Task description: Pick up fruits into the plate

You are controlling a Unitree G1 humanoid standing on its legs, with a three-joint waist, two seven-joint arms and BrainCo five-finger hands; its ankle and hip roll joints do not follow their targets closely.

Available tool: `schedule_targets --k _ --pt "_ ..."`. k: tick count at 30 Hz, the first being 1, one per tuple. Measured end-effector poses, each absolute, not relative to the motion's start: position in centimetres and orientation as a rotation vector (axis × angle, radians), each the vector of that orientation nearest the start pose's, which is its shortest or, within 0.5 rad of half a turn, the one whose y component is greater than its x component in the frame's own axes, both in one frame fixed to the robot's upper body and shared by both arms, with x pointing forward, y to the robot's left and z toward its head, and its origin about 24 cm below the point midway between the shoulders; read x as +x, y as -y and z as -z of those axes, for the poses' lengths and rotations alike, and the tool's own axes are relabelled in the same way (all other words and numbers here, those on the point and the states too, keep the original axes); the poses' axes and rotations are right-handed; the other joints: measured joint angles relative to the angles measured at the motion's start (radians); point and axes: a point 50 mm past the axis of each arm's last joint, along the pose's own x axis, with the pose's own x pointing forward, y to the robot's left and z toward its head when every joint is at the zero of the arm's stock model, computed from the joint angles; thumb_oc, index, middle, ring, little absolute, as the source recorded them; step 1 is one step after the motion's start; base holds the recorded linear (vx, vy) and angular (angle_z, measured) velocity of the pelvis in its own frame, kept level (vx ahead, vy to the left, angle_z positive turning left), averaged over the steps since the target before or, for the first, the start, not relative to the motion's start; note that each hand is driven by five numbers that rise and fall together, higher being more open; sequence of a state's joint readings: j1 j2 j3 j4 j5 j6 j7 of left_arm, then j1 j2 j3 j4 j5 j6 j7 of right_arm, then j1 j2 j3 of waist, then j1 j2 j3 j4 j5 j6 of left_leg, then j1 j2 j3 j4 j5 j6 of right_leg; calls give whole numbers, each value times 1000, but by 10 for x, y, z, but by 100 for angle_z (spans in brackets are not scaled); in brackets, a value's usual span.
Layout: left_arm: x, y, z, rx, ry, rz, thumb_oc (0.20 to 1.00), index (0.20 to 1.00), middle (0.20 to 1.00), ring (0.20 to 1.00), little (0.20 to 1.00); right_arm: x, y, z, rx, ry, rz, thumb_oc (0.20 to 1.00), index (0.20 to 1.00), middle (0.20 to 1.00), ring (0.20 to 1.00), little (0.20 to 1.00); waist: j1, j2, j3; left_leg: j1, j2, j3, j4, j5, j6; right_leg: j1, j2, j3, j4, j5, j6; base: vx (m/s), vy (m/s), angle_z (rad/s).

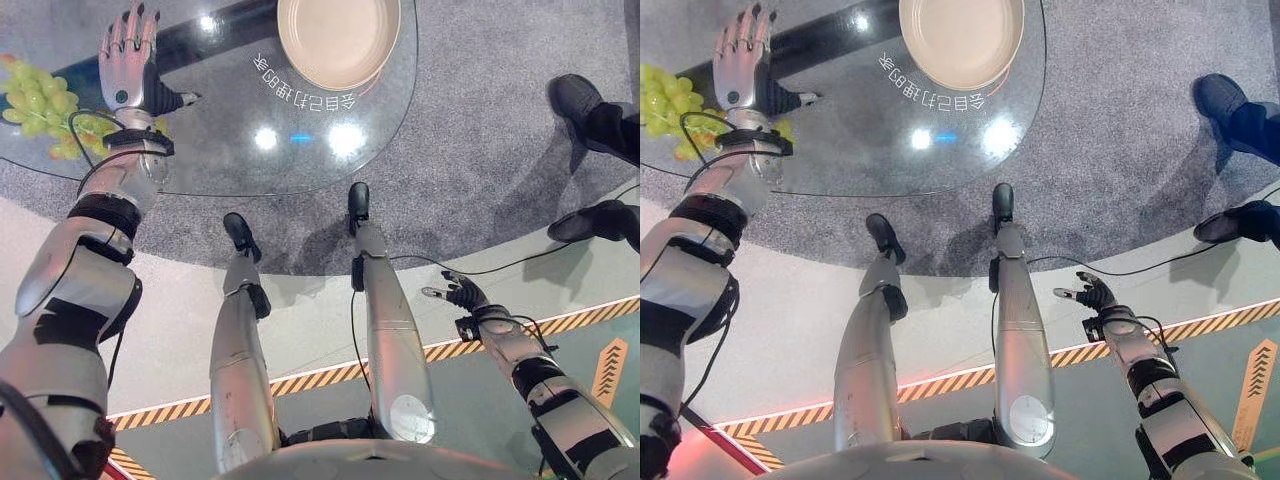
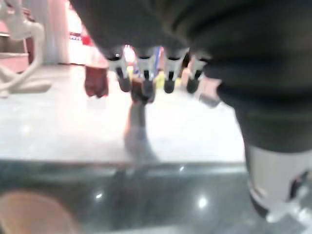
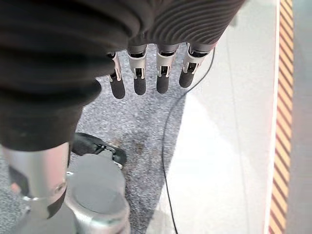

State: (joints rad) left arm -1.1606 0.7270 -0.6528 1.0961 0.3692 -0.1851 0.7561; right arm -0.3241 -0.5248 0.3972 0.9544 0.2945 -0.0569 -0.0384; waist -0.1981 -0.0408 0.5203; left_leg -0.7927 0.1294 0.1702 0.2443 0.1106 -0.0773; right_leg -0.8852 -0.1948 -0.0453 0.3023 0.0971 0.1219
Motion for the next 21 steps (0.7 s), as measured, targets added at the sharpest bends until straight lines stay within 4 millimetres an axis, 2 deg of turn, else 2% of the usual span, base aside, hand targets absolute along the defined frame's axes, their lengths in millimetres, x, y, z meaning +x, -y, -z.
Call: schedule_targets --k 3,8,12,14,15,18,21 --pt "389 -248 -247 1293 661 -543 1000 1000 1000 1000 1000 254 273 57 -434 -636 49 1000 1000 1000 1000 1000 6 1 0 2 -1 -7 -15 10 -3 0 0 -9 0 -1 -2 -4 15 4" --pt "383 -248 -247 1329 674 -434 1000 1000 1000 1000 1000 252 273 55 -417 -619 58 1000 1000 1000 1000 1000 24 6 3 20 -6 -1 -45 26 -3 1 -4 -7 0 -1 -2 -3 27 0" --pt "373 -265 -244 1469 626 -364 1000 1000 1000 1000 1000 253 275 52 -427 -607 72 1000 1000 1000 1000 1000 48 26 15 21 -7 -2 -46 30 -2 0 -5 -7 3 -1 -2 -9 37 2" --pt "371 -268 -243 1512 613 -343 1000 1000 1000 1000 1000 251 278 52 -430 -609 81 1000 1000 1000 1000 1000 57 34 19 21 -8 -2 -47 30 -2 0 -6 -7 5 -2 -3 -6 17 2" --pt "365 -277 -241 1600 571 -306 1000 1000 1000 1000 1000 251 280 52 -436 -613 84 1000 1000 1000 1000 1000 66 44 24 28 -11 -3 -61 39 -2 -1 -9 -8 11 -4 -4 -7 49 4" --pt "358 -296 -235 1712 482 -283 1000 1000 1000 1000 1000 250 283 51 -448 -624 83 1000 1000 1000 1000 1000 77 54 29 47 -16 -2 -82 50 -3 -1 -14 -9 27 -18 -5 -2 58 4" --pt "355 -306 -228 1776 408 -274 1000 1000 1000 1000 1000 249 289 50 -460 -636 95 1000 1000 1000 1000 1000 81 64 29 57 -23 -4 -95 56 -2 0 -20 -9 40 -26 -4 -2 1 7"
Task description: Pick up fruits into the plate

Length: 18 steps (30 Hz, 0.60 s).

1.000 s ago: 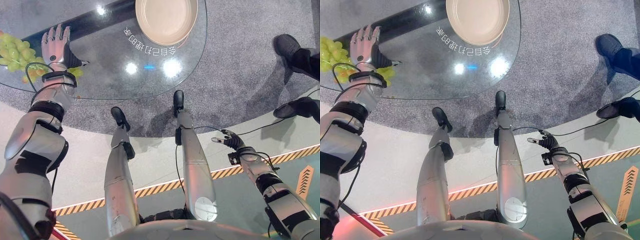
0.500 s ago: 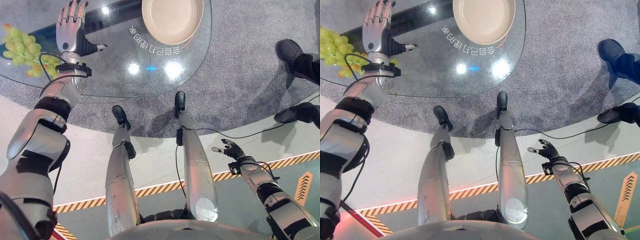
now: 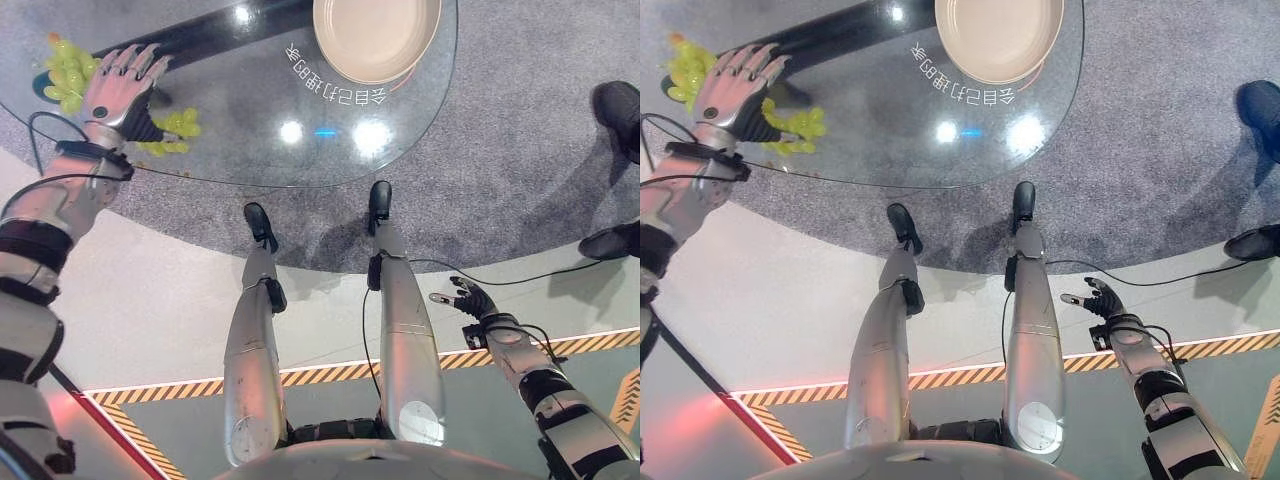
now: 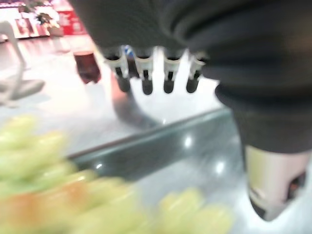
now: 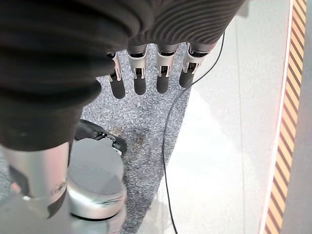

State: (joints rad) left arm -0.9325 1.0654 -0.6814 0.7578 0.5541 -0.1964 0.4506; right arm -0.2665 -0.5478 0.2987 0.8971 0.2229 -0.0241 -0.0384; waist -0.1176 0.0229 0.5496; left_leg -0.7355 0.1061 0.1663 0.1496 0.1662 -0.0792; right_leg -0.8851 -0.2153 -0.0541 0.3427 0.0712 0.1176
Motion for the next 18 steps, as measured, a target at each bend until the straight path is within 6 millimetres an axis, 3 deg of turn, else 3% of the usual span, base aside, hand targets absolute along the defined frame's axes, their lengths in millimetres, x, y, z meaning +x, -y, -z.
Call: schedule_targets --k 10,18 --pt "354 -309 -229 2050 325 -228 1000 1000 1000 1000 1000 249 302 43 -466 -635 118 1000 1000 1000 1000 1000 8 2 1 0 -1 -8 0 4 -1 1 -1 -6 8 -3 -2 -2 -10 1" --pt "354 -331 -223 2232 237 -478 1000 1000 1000 1000 1000 248 301 45 -462 -641 109 1000 1000 1000 1000 1000 -1 2 1 0 -1 -8 2 3 -1 1 0 -5 8 -3 -2 0 0 0"
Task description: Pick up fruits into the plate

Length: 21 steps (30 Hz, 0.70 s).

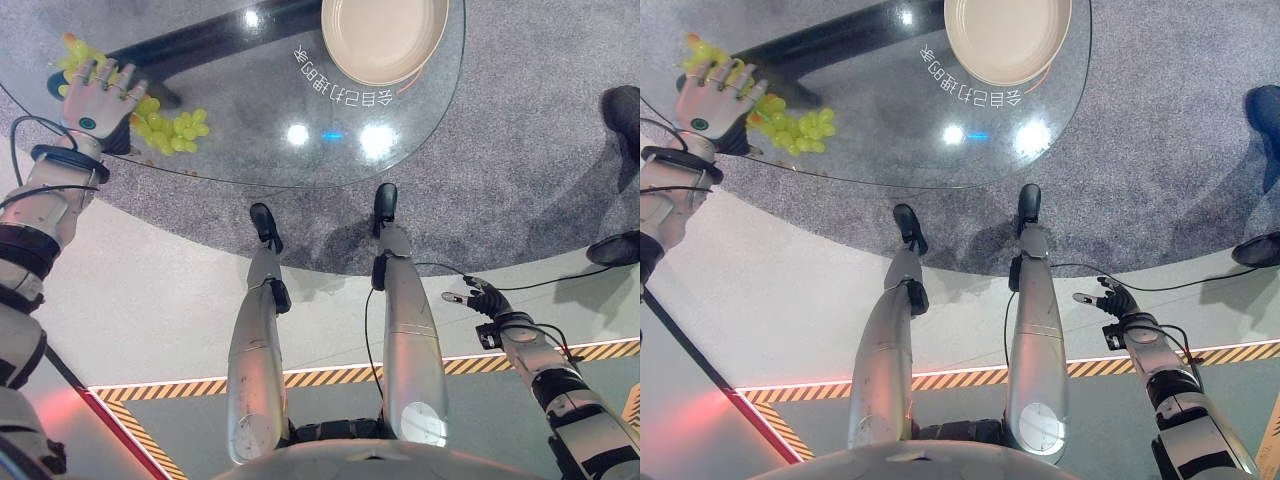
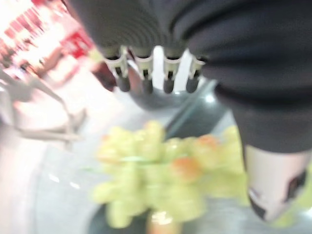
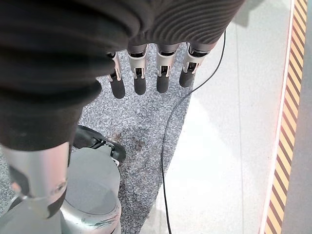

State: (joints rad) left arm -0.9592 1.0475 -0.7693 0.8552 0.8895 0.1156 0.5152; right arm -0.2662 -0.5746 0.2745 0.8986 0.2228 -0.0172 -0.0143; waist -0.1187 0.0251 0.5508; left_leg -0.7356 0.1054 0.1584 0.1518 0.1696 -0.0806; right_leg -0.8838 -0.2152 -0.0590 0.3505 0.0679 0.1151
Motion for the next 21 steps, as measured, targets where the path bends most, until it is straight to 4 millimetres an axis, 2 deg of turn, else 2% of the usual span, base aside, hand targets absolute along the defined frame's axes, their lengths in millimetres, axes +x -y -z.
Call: schedule_targets --k 6,7,10,21 --pt "360 -326 -206 2280 225 -551 1000 1000 1000 1000 1000 249 301 44 -462 -638 110 1000 1000 1000 1000 1000 -3 -2 -1 -3 0 -1 0 -1 0 0 1 -1 -2 0 0 0 0 0" --pt "363 -320 -203 2297 247 -549 1000 1000 1000 1000 1000 249 301 44 -462 -635 111 1000 1000 1000 1000 1000 -9 -4 -2 -6 1 -4 1 -1 0 0 2 -2 -6 0 0 0 0 0" --pt "364 -319 -198 2321 230 -556 1000 1000 1000 1000 1000 250 300 44 -463 -632 110 1000 1000 1000 1000 1000 -28 -8 -3 -12 3 -4 2 -2 0 1 5 -2 -18 5 -5 0 0 0" --pt "362 -324 -202 2371 289 -606 1000 1000 1000 1000 1000 251 298 44 -466 -627 113 1000 1000 1000 1000 1000 -63 -12 -4 -43 23 -4 71 -46 -7 1 21 0 -21 9 -12 -6 6 -3"
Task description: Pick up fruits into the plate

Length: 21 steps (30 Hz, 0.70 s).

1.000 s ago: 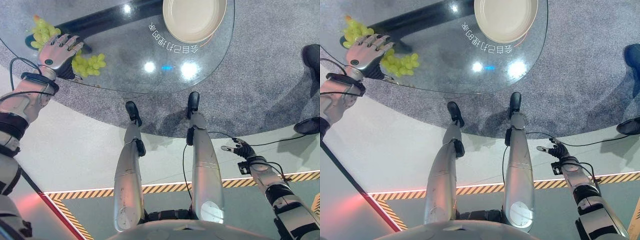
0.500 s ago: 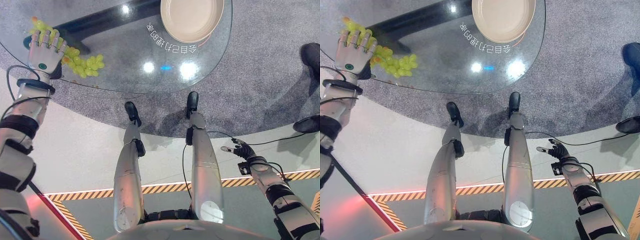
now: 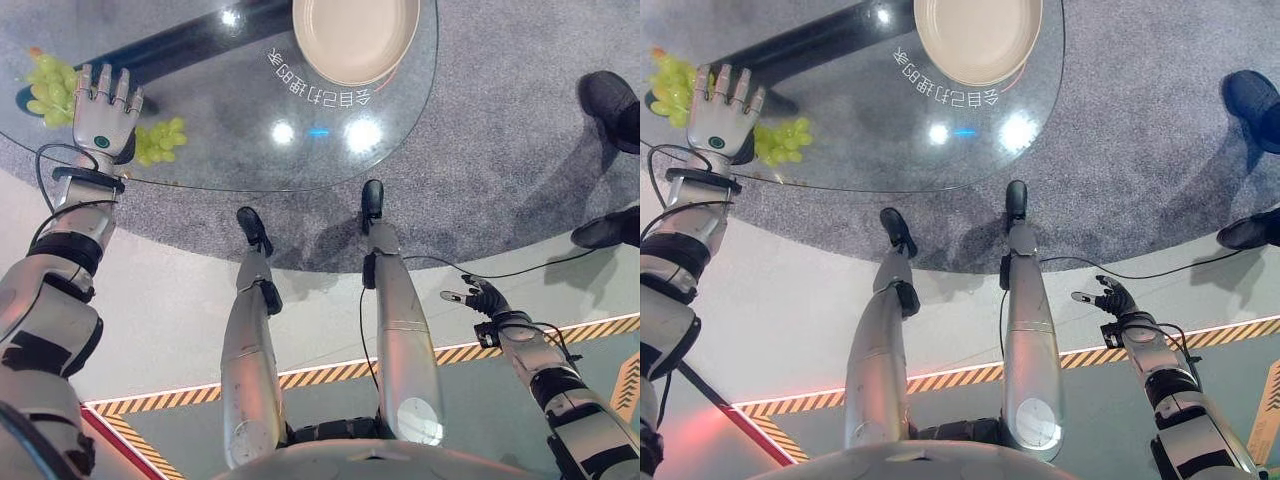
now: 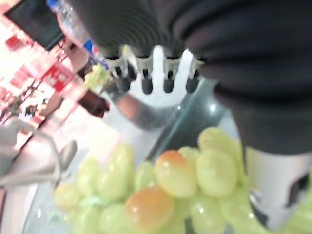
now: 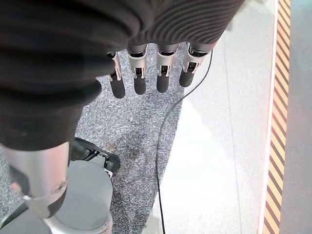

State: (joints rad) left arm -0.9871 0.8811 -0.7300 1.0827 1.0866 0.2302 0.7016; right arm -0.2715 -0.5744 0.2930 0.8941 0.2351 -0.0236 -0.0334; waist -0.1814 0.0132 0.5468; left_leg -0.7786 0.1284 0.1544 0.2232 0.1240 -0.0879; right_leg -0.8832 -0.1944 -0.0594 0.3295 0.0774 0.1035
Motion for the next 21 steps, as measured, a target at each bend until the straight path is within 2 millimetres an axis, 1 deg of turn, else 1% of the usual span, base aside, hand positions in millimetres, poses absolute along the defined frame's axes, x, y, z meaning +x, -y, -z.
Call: schedule_targets --k 4,8,9,10,13,14,16,17,18,19,21 --pt "362 -325 -201 2383 304 -590 1000 1000 1000 1000 1000 251 298 43 -466 -624 115 1000 1000 1000 1000 1000 0 0 0 -5 0 2 5 -8 -4 -2 0 2 -4 0 1 0 32 -1" --pt "363 -327 -200 2378 259 -549 1000 1000 1000 1000 1000 252 298 43 -466 -621 117 1000 1000 1000 1000 1000 -8 -2 -1 -20 -1 7 18 -18 3 -8 -1 9 -18 2 4 36 58 -2" --pt "363 -328 -199 2376 250 -537 1000 1000 1000 1000 1000 252 298 42 -466 -619 117 1000 1000 1000 1000 1000 -8 -3 -1 -20 -1 8 19 -24 -2 -7 -1 10 -20 0 8 62 51 -5" --pt "363 -329 -196 2378 229 -513 1000 1000 1000 1000 1000 252 298 42 -466 -616 118 1000 1000 1000 1000 1000 -11 -7 -3 -18 -1 11 21 -21 5 -6 -1 12 -21 5 1 -7 24 -4" --pt "365 -330 -196 2375 203 -477 1000 1000 1000 1000 1000 254 297 39 -467 -600 117 1000 1000 1000 1000 1000 -17 -8 -3 -18 -1 15 21 -24 6 -4 -1 13 -27 9 3 -2 7 -1" --pt "365 -331 -197 2366 183 -463 953 953 953 953 953 255 297 39 -458 -596 118 1000 1000 1000 1000 1000 -17 -8 -3 -18 0 15 22 -26 6 -4 -1 13 -27 10 3 0 0 0" --pt "366 -333 -197 2342 134 -438 630 630 630 630 630 255 297 38 -453 -593 120 1000 1000 1000 1000 1000 -18 -8 -3 -18 0 16 22 -26 6 -4 0 13 -27 10 3 0 0 0" --pt "367 -334 -195 2330 109 -413 551 551 551 551 551 255 297 37 -455 -591 121 1000 1000 1000 1000 1000 -18 -8 -3 -18 0 16 23 -26 6 -4 -1 13 -27 10 3 0 0 0" --pt "367 -334 -194 2320 93 -396 504 504 504 504 504 256 298 37 -456 -589 121 1000 1000 1000 1000 1000 -18 -8 -3 -18 0 16 24 -26 5 -3 0 13 -27 10 3 0 0 0" --pt "368 -334 -190 2286 56 -360 200 200 200 200 200 256 298 36 -458 -586 122 1000 1000 1000 1000 1000 -18 -8 -3 -18 0 15 26 -29 3 -2 0 13 -28 10 3 0 0 0" --pt "368 -336 -189 2220 -3 -340 200 200 200 200 200 257 298 34 -458 -576 119 1000 1000 1000 1000 1000 -18 -14 -6 -19 3 17 30 -32 0 -1 2 15 -33 10 3 0 0 0"
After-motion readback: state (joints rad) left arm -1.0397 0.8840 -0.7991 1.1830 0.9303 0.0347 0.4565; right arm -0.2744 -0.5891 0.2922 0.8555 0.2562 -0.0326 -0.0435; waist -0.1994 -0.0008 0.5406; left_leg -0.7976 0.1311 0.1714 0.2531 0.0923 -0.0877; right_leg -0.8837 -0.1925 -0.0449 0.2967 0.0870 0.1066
